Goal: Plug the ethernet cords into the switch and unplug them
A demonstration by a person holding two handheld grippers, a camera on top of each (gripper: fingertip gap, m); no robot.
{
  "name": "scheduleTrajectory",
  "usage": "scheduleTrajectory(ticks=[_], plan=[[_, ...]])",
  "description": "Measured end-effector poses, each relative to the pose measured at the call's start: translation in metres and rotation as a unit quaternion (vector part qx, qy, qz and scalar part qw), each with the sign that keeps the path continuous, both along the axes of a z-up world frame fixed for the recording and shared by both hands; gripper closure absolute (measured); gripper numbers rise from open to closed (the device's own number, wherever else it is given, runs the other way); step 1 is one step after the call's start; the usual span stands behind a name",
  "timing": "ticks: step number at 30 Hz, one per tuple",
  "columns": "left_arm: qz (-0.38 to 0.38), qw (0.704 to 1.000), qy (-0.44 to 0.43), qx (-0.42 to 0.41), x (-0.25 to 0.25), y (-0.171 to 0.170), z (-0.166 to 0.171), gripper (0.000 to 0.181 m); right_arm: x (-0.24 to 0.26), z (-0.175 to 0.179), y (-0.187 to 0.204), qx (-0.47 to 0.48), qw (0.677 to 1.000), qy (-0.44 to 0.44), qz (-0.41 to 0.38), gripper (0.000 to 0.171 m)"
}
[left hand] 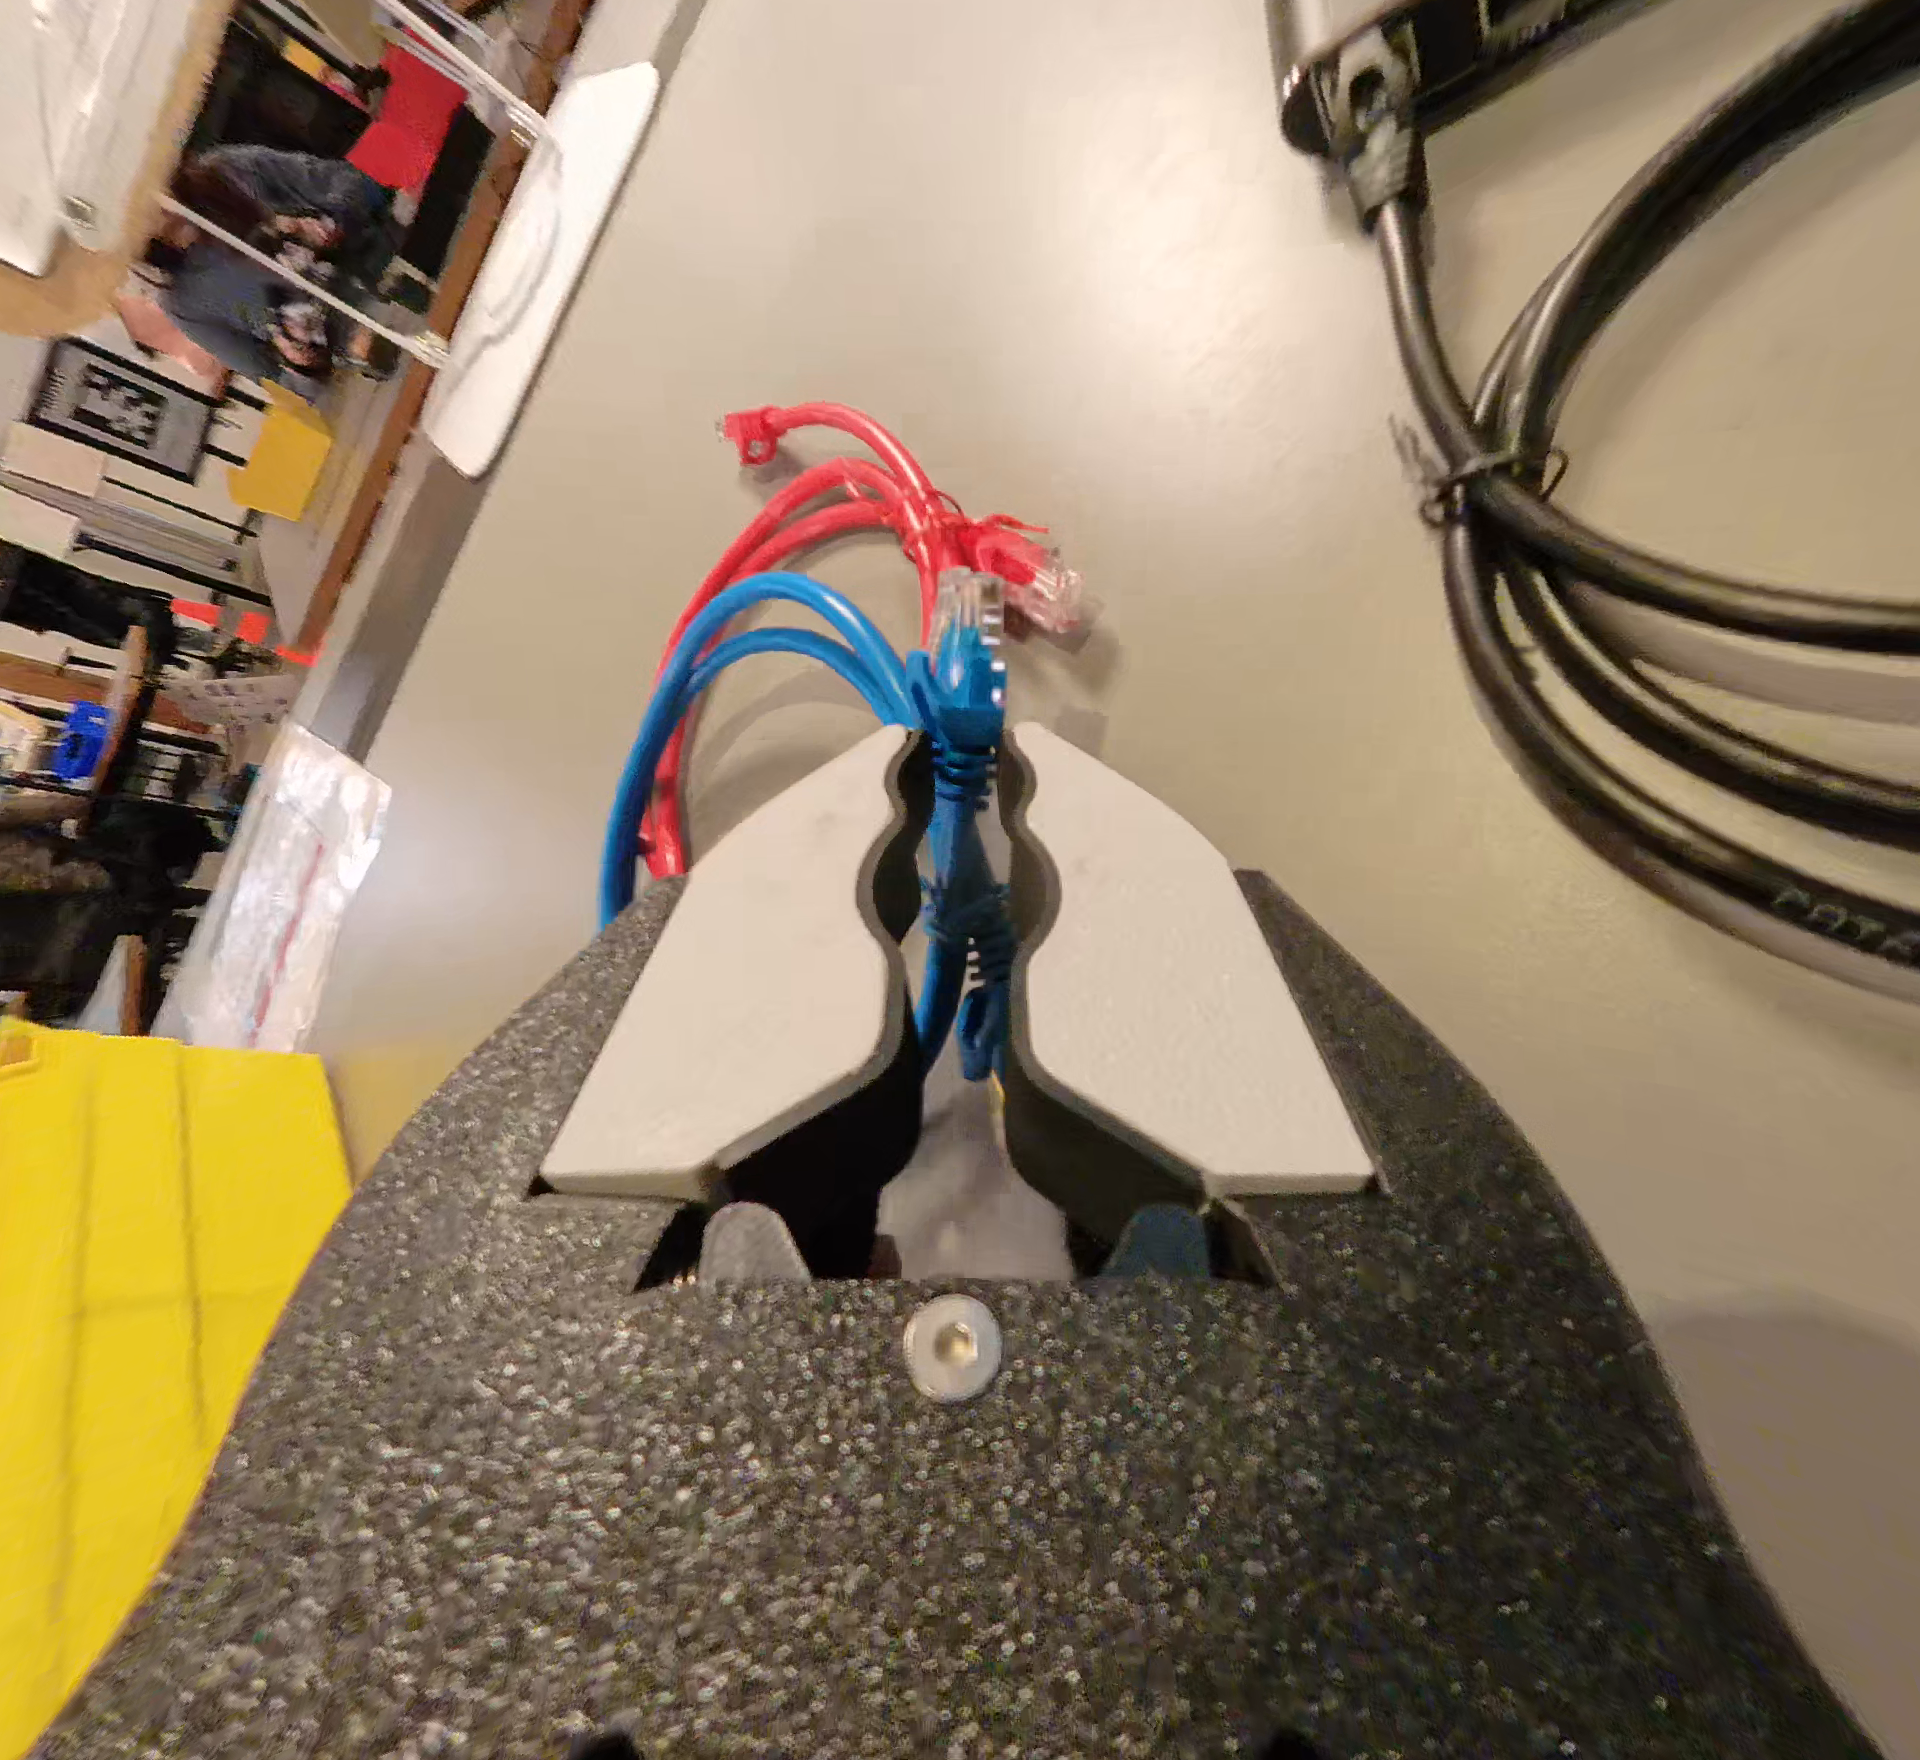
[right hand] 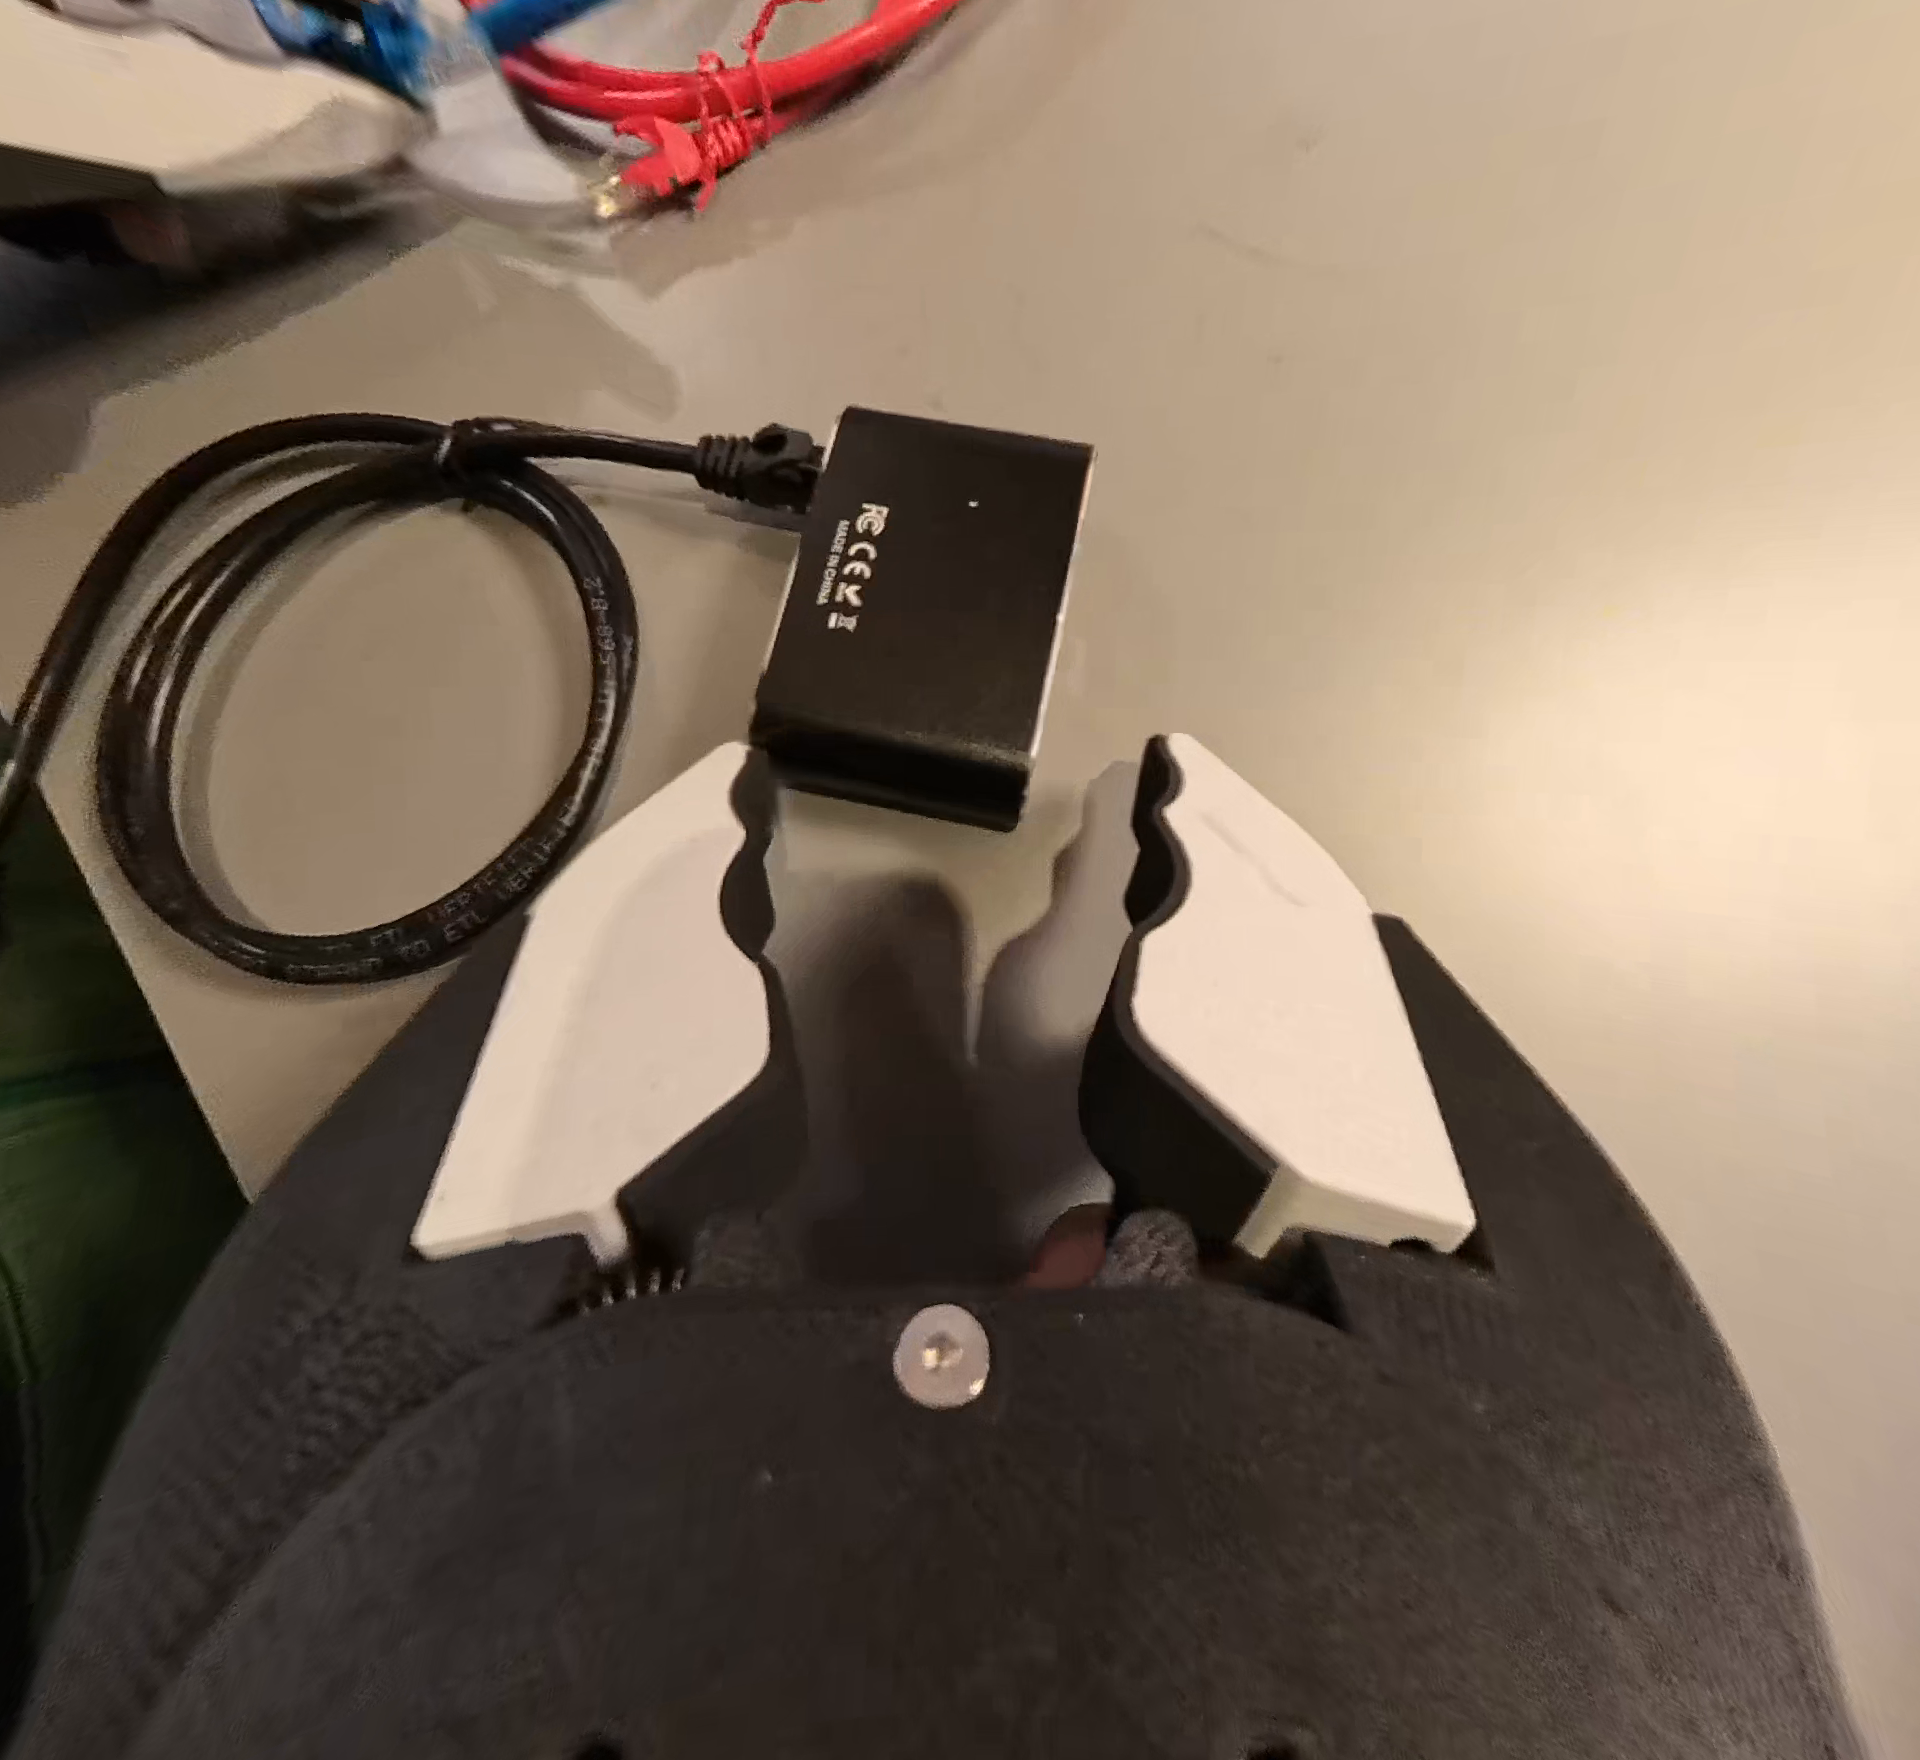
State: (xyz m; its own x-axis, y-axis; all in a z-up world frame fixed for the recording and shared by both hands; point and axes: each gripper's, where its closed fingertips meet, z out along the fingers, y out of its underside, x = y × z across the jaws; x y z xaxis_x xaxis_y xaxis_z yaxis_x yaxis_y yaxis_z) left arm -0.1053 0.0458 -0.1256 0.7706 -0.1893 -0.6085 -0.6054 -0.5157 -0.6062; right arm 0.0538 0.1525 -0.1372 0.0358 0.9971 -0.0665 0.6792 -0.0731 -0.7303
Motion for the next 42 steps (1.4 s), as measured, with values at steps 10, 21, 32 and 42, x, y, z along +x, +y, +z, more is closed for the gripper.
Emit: scheduleTrajectory(ticks=[10,21,32,42], plan=[[-0.068,0.991,0.104,0.046,0.069,0.012,0.035,0.171,-0.018,-0.010,-0.012,0.063,0.997,-0.032,-0.014,0.112],[-0.032,0.974,0.217,-0.059,0.085,0.020,-0.005,0.171,-0.038,0.004,-0.043,0.025,0.999,0.027,0.015,0.113],[0.012,0.970,0.234,-0.065,0.084,0.022,-0.006,0.172,-0.039,0.009,-0.045,-0.001,0.999,0.044,0.007,0.113],[0.010,0.968,0.242,-0.070,0.085,0.024,-0.005,0.171,-0.041,0.007,-0.047,-0.018,0.999,0.042,0.005,0.114]])
